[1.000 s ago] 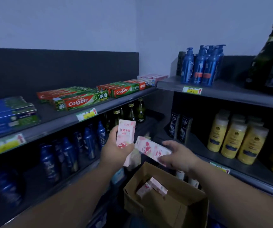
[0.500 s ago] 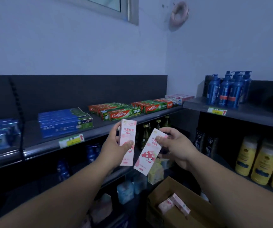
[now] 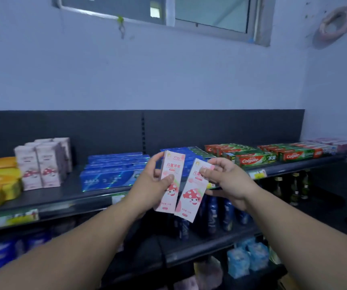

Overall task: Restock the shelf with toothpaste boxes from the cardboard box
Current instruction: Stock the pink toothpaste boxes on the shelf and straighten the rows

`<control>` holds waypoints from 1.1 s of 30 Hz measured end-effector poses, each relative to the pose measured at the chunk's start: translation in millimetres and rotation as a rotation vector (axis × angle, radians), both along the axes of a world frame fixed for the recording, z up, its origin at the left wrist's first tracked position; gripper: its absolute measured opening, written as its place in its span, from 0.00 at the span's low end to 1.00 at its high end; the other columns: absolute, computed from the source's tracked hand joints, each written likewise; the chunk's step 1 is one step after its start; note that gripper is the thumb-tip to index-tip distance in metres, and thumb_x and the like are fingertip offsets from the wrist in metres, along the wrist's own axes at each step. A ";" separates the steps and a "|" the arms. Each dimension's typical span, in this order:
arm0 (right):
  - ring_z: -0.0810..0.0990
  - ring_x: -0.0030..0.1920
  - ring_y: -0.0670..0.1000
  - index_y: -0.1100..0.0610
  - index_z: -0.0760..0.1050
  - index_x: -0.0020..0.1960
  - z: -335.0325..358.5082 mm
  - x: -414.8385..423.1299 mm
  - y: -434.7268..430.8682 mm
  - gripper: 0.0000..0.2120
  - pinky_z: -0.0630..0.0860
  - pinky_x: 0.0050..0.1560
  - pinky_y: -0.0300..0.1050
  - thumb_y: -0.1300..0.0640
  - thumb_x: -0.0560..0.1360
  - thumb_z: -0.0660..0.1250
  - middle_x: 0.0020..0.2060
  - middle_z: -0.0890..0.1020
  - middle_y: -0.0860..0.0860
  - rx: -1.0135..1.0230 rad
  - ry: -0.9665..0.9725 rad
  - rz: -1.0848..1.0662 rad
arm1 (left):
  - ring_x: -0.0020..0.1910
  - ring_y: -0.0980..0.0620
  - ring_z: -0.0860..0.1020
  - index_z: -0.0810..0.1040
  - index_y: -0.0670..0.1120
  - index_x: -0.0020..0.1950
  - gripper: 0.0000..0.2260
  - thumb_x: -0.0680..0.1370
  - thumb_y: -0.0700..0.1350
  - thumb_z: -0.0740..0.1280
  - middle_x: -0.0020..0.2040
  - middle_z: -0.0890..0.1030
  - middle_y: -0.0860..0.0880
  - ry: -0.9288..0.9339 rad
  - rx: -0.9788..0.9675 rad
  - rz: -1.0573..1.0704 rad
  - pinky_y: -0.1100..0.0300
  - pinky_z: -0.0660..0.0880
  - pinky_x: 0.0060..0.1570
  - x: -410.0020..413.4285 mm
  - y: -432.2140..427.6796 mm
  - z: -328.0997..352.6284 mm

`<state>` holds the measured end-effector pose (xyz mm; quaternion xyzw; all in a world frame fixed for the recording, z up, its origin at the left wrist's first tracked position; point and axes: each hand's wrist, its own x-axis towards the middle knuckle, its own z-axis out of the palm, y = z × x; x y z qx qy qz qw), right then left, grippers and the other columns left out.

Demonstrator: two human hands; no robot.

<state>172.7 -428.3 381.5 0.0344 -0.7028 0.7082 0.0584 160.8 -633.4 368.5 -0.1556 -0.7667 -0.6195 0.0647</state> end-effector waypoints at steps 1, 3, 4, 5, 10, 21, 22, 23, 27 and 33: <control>0.83 0.45 0.49 0.57 0.70 0.59 3.2 -5.4 -22.5 0.15 0.81 0.38 0.48 0.61 0.76 0.70 0.53 0.83 0.54 -0.008 0.005 0.024 | 0.42 0.49 0.84 0.64 0.66 0.67 0.25 0.79 0.40 0.65 0.49 0.82 0.50 -0.002 0.016 0.016 0.47 0.81 0.45 -1.2 -23.2 1.9; 0.83 0.44 0.49 0.56 0.70 0.58 7.8 -16.5 -64.2 0.14 0.81 0.38 0.50 0.61 0.75 0.70 0.54 0.82 0.55 -0.032 0.017 0.065 | 0.42 0.49 0.84 0.64 0.65 0.68 0.25 0.79 0.40 0.65 0.50 0.82 0.49 -0.001 0.045 0.049 0.48 0.81 0.44 -2.7 -66.6 5.5; 0.83 0.44 0.49 0.55 0.70 0.56 9.3 -22.0 -83.7 0.13 0.82 0.39 0.51 0.61 0.75 0.71 0.55 0.82 0.54 -0.034 0.020 0.086 | 0.41 0.49 0.84 0.64 0.65 0.69 0.26 0.79 0.39 0.65 0.50 0.82 0.49 0.002 0.051 0.066 0.48 0.81 0.44 -3.6 -86.9 6.9; 0.83 0.45 0.50 0.54 0.71 0.55 10.9 -27.1 -102.4 0.12 0.81 0.40 0.51 0.60 0.75 0.71 0.55 0.82 0.54 -0.026 0.023 0.103 | 0.41 0.48 0.84 0.64 0.64 0.69 0.26 0.79 0.39 0.65 0.50 0.82 0.49 0.003 0.058 0.082 0.47 0.81 0.45 -4.2 -105.8 8.5; 0.83 0.45 0.48 0.55 0.71 0.56 21.3 -48.7 -182.5 0.13 0.81 0.40 0.49 0.59 0.75 0.71 0.51 0.84 0.51 0.001 0.048 0.188 | 0.45 0.47 0.84 0.64 0.63 0.69 0.25 0.79 0.39 0.65 0.52 0.82 0.50 0.025 0.064 0.159 0.42 0.80 0.49 -9.3 -184.4 14.9; 0.84 0.47 0.50 0.54 0.73 0.57 45.6 -92.7 -278.7 0.12 0.83 0.44 0.51 0.61 0.75 0.71 0.46 0.84 0.51 0.082 0.174 0.361 | 0.45 0.52 0.83 0.64 0.61 0.68 0.25 0.78 0.39 0.67 0.54 0.81 0.51 0.097 0.052 0.409 0.54 0.80 0.43 -23.1 -271.3 28.0; 0.84 0.47 0.50 0.54 0.74 0.57 46.4 -96.2 -282.8 0.12 0.83 0.44 0.50 0.61 0.75 0.71 0.46 0.84 0.51 0.089 0.192 0.370 | 0.45 0.53 0.83 0.65 0.60 0.67 0.24 0.78 0.40 0.67 0.53 0.81 0.52 0.098 0.036 0.433 0.56 0.80 0.42 -24.4 -275.6 28.7; 0.84 0.47 0.50 0.54 0.74 0.57 46.8 -100.1 -286.4 0.13 0.83 0.45 0.51 0.61 0.75 0.71 0.46 0.84 0.51 0.094 0.207 0.377 | 0.45 0.53 0.83 0.66 0.58 0.67 0.23 0.77 0.40 0.67 0.53 0.81 0.52 0.093 0.020 0.460 0.56 0.80 0.44 -25.5 -279.7 29.1; 0.84 0.45 0.49 0.54 0.74 0.56 45.6 -114.3 -297.0 0.12 0.82 0.50 0.57 0.63 0.75 0.71 0.46 0.84 0.50 0.085 0.230 0.394 | 0.48 0.50 0.83 0.69 0.54 0.66 0.20 0.77 0.45 0.69 0.55 0.79 0.50 0.102 0.013 0.564 0.47 0.80 0.50 -30.4 -290.9 27.0; 0.84 0.47 0.51 0.53 0.75 0.54 41.8 -128.2 -314.1 0.11 0.82 0.51 0.58 0.64 0.75 0.71 0.48 0.84 0.50 0.143 0.246 0.403 | 0.47 0.49 0.83 0.69 0.55 0.63 0.16 0.78 0.44 0.68 0.55 0.77 0.49 0.102 0.080 0.583 0.47 0.81 0.46 -38.8 -305.3 24.6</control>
